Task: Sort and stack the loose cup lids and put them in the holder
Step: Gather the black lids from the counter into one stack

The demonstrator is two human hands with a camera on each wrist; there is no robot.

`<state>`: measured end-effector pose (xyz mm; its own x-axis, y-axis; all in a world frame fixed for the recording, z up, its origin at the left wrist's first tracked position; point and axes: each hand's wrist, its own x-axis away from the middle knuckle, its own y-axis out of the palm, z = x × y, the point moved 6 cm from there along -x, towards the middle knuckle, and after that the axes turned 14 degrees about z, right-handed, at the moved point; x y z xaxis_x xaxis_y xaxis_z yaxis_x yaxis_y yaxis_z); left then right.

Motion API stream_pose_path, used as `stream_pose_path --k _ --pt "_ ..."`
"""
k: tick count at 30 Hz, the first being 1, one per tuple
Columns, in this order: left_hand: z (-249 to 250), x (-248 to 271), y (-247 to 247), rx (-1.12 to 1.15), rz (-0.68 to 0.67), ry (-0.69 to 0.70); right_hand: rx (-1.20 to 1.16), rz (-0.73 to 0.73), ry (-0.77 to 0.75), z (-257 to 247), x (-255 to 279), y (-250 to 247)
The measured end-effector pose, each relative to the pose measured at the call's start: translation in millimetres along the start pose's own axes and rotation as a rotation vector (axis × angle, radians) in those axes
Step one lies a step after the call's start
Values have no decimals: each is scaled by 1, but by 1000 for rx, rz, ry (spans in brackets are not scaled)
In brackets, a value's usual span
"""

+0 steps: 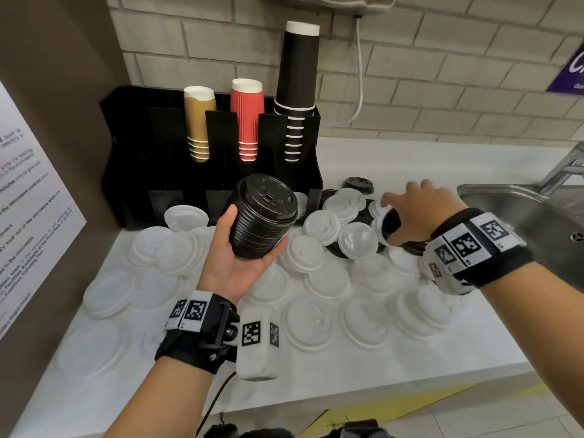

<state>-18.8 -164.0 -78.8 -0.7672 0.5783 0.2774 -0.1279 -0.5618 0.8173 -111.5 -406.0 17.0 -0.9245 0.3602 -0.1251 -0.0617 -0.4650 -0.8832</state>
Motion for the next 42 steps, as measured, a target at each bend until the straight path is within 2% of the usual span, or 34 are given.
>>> stream_pose_path --k 2,5,7,10,17,38,42 --pt "-4 1 2 -17 3 -12 -388 79 3 -12 -1 -16" --pt "-9 2 4 -28 29 -12 -992 121 -57 -37 -1 -41" --pt "-10 2 4 -34 56 -6 -1233 142 -81 -51 2 -52" --pt "-12 3 5 -56 74 6 -1414 142 -110 -65 6 -62" --pt "-13 3 8 -82 86 19 -1427 192 -251 -87 13 -79" --pt "-17 1 10 -134 43 5 -1223 184 -330 -91 -1 -82" --pt "-17 0 12 -116 33 -3 -1242 206 -330 -91 -2 -85"
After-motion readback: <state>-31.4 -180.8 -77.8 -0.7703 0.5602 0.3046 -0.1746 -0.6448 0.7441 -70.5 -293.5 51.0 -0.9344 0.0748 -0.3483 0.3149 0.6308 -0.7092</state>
